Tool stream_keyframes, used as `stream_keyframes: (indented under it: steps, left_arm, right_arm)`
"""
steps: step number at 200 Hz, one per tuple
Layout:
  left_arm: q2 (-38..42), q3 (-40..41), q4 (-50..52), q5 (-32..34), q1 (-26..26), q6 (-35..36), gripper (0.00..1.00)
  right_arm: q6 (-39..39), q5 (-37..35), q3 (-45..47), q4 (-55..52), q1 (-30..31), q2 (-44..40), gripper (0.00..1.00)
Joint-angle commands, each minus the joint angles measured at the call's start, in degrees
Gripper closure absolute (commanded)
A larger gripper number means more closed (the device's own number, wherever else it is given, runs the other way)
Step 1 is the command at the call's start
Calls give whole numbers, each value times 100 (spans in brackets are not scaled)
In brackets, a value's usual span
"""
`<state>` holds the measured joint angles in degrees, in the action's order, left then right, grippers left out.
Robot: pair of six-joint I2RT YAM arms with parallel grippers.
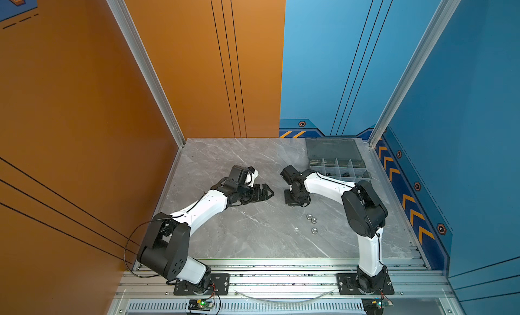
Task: Sort the screws and nuts into containers
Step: Pick up the nut from the center of the table, then place the nut into the container.
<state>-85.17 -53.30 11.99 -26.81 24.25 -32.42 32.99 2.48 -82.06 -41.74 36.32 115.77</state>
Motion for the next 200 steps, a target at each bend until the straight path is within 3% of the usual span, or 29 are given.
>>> stream_keyframes:
  steps: [1,37,84,142,200]
  left_arm:
    - [9,74,49,60,-39,96,2]
    - [-15,26,19,6,-35,81,2]
    - [-52,-42,-65,-104,-10,-3,2]
    - [-91,-101,-63,-105,60,-29,2]
    - [-74,-178,-58,-85,110,-27,2]
  right_arm:
    - [-145,32,145,3,-123,-277,100]
    - [-537,436,338,66,-810,-1152,100]
    - [-1104,332,215,-52,-2575,-1871,100]
    - [-1220,25,-255,227,-4214,-1587,100]
    - [-1158,-316,-655,500,-4836,-829,100]
